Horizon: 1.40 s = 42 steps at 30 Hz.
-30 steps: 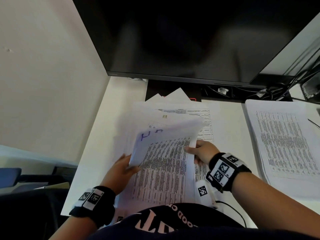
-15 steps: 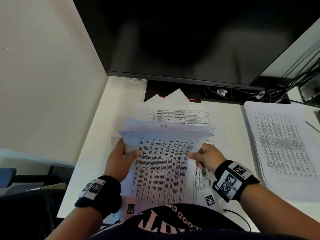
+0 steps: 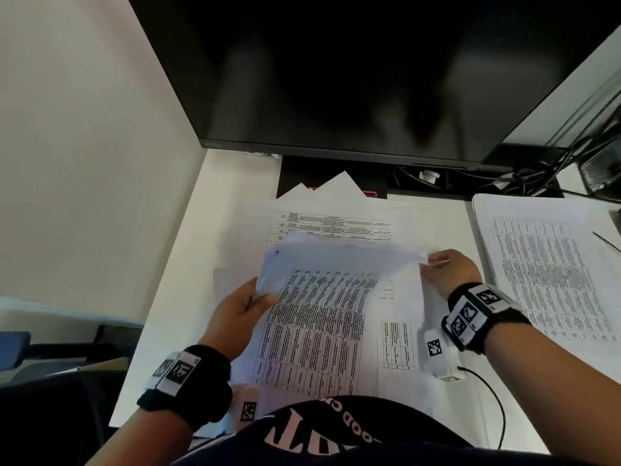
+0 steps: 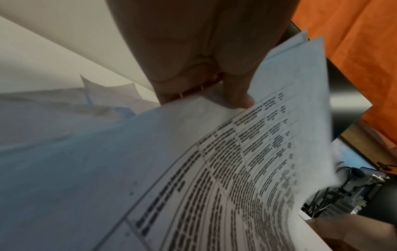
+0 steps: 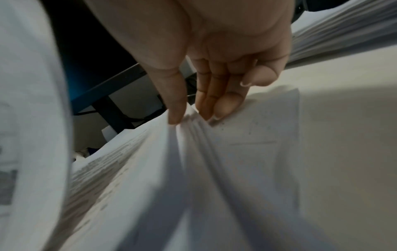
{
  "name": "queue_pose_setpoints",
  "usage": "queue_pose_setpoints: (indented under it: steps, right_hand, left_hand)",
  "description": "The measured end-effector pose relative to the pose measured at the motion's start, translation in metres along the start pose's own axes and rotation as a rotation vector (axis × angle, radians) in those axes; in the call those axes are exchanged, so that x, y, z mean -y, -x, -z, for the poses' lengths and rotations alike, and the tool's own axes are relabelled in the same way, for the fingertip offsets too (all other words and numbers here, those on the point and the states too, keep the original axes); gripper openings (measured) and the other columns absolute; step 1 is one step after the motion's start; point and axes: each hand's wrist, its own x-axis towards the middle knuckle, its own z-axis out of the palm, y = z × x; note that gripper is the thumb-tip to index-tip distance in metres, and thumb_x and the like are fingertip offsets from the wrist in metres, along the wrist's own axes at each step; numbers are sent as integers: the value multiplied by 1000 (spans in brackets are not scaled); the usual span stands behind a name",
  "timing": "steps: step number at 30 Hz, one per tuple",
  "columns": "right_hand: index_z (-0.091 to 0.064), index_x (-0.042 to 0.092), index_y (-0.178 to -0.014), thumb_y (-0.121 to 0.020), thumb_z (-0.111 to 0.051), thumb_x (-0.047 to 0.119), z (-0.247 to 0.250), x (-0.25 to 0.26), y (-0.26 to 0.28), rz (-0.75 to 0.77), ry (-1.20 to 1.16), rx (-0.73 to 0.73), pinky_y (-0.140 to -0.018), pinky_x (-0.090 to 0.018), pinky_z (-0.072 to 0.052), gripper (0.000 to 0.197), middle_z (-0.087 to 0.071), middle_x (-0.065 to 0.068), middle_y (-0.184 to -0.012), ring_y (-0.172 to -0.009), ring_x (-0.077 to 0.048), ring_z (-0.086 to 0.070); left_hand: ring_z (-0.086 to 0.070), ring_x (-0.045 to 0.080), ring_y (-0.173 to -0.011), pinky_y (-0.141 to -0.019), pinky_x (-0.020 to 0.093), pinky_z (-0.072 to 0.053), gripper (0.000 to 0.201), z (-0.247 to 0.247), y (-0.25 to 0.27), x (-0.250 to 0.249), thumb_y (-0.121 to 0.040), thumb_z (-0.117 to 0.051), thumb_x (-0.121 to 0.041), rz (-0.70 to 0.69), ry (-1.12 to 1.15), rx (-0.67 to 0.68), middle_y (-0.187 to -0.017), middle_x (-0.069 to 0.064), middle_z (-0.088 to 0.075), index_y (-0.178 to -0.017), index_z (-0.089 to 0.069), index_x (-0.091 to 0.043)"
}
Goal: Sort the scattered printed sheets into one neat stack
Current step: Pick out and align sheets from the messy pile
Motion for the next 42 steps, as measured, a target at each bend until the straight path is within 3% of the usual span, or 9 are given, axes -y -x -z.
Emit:
queue_pose_setpoints:
  steps: [3,7,13,21,25,37,40,41,42]
  right_hand:
    - [-58,14,-96,-81,-67,23,-4,2,1,29,10,54,-77,-30,-47,19,-64,-4,-89,-83,-24,-59]
    - [-60,13,-95,-85,-62,14,-2,1,1,42,-11,33,-73,-30,-46,10,-67,-8,-93,-81,-24,-59]
    - [-52,16,-121,-93,-53,20,9,7,-4,185,-11,-159,-78,-32,-48,29,-61,-9,-104,-88,-25,-60]
    - [-44,4,-132,-75,-74,42,-17,17,-8,-84,98,128,-99,-36,-41,75,-53,-13,-134,-119,-32,-53]
    - [-57,3,-109,-85,-64,31,-24,24,-9,-28,276,196,-82,-32,-45,37,-63,-14,-111,-97,-28,-59]
    - [-64,9,-88,-91,-50,1,28,55,35,444,186,217,-67,-26,-36,17,-61,-1,-81,-84,-21,-53]
    - [-49,-4,-128,-97,-48,15,28,64,49,538,-47,689,-77,-3,-36,37,-58,5,-116,-97,-6,-54]
    - [-38,-13,-134,-56,-21,-55,26,60,43,554,-250,738,-86,3,-33,90,-47,-8,-138,-97,4,-58]
    - [-43,-16,-129,-1,-43,98,31,63,45,408,-326,641,-85,-1,-38,171,-46,-13,-138,-83,7,-62]
  left_hand:
    - [-63,22,-85,-75,31,-50,12,1,-3,-2,-92,-58,-31,-17,-79,88,-90,10,-66,-95,-61,-19]
    - [-54,-15,-74,-62,0,-38,19,-1,-5,-2,-93,-58,-22,-34,-150,143,-82,-20,-63,-89,-57,-41]
    - [-56,-11,-83,-71,9,-41,15,5,-9,0,-92,-60,-25,35,-67,38,-81,-23,-66,-85,-63,-38]
    - [-53,-27,-70,-65,0,-36,25,2,-5,-1,-91,-60,-21,27,-88,55,-65,-46,-58,-83,-60,-44]
    - [-53,-27,-68,-61,-4,-37,25,0,0,0,-91,-62,-19,37,-102,48,-63,-45,-58,-80,-61,-41]
    - [-28,23,-129,-104,41,-24,42,33,-16,-32,-87,-52,-25,-444,-437,-235,-135,3,-40,-122,-61,-3]
    - [-38,21,-126,-106,36,-29,40,35,-17,-42,-92,-49,-24,-433,-391,-69,-129,-9,-43,-128,-55,-9]
    - [-47,17,-118,-100,29,-37,34,36,-17,-42,-96,-47,-26,-359,-347,-5,-123,-11,-51,-125,-57,-12]
    - [-53,13,-110,-91,18,-41,29,35,-16,-41,-98,-47,-26,-284,-324,46,-117,-11,-58,-123,-58,-17]
